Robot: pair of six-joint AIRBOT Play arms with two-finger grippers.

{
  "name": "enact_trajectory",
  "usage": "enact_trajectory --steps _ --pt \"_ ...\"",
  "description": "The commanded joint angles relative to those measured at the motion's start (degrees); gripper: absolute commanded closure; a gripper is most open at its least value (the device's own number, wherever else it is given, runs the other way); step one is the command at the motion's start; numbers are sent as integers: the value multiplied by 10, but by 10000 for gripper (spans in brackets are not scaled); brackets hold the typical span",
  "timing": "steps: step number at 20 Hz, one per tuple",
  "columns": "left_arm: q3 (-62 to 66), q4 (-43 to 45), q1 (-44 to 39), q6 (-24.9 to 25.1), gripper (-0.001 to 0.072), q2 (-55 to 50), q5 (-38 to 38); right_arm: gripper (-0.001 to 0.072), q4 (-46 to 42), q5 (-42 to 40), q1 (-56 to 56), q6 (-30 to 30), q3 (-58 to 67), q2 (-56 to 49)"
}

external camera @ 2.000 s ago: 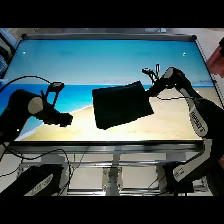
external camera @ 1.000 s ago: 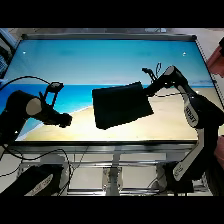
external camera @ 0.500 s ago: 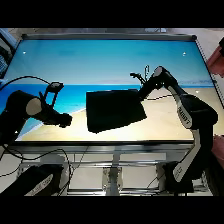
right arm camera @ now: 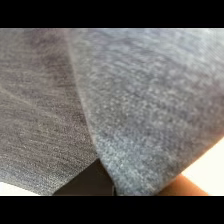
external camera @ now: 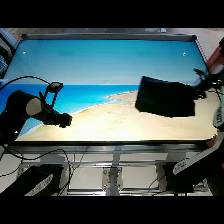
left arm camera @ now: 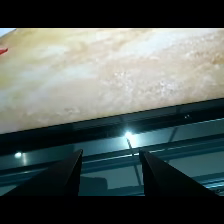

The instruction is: Fold the clothes and pants, and hang the long-sleeved shirts on hangers.

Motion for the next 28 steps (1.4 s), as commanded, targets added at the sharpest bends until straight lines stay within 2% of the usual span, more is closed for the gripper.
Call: enact_trajectory --steps 1,2,3,7,10,13,16,17,20,21,25,28 --pt "0 0 0 0 290 0 0 396 -27 10 -172 52 3 3" --pt "0 0 0 0 290 0 0 237 -27 10 -208 55 3 3" --pt "0 0 0 0 290 0 0 153 -27 11 -238 57 3 3" --pt "0 0 0 0 290 0 0 148 -1 8 -324 56 2 17" --pt "0 0 0 0 290 0 0 150 130 -23 -338 36 3 60" --pt "0 0 0 0 290 0 0 172 280 -30 -299 4 3 125" --pt "0 0 0 0 290 0 0 173 326 4 -208 -1 3 186" --pt "0 0 0 0 290 0 0 186 321 19 -164 -8 2 203" --pt "0 0 0 0 290 0 0 587 281 57 -17 -62 2 225" --pt "0 0 0 0 290 0 0 686 263 70 36 -65 0 224" --pt "0 0 0 0 290 0 0 690 160 69 221 -64 -54 224" --pt "0 0 0 0 290 0 0 690 73 60 307 -55 -114 224"
